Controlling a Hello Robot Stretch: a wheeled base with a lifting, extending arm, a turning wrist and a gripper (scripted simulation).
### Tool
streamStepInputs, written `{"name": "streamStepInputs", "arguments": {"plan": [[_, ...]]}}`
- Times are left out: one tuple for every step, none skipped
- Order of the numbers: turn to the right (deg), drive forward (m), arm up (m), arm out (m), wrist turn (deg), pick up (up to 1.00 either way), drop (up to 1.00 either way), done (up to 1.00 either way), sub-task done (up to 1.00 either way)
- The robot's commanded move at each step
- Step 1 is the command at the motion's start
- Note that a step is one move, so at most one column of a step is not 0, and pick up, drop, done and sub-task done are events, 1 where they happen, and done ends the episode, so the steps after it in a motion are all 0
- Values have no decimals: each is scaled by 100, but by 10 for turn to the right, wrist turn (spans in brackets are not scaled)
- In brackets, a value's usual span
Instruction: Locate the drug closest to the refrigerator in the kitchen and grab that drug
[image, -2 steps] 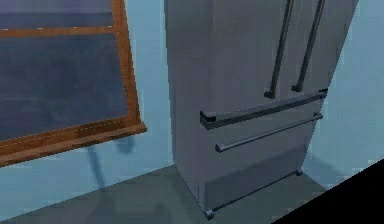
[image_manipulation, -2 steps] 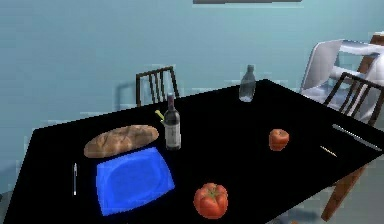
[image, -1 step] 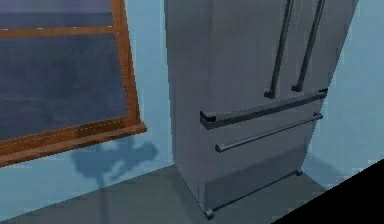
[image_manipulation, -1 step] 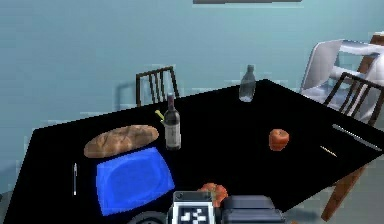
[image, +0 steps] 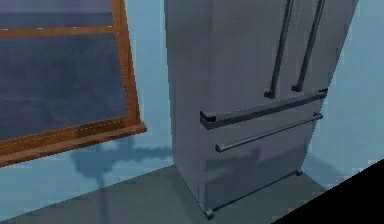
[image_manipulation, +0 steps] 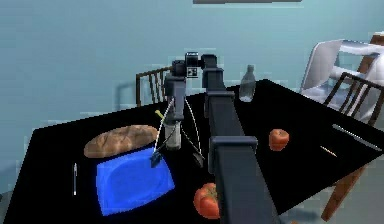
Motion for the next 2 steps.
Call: {"name": "streamStepInputs", "arguments": {"plan": [[0, 0, 0, 0, 450, 0, 0, 0, 0], [0, 0, 0, 0, 450, 0, 0, 0, 0]]}}
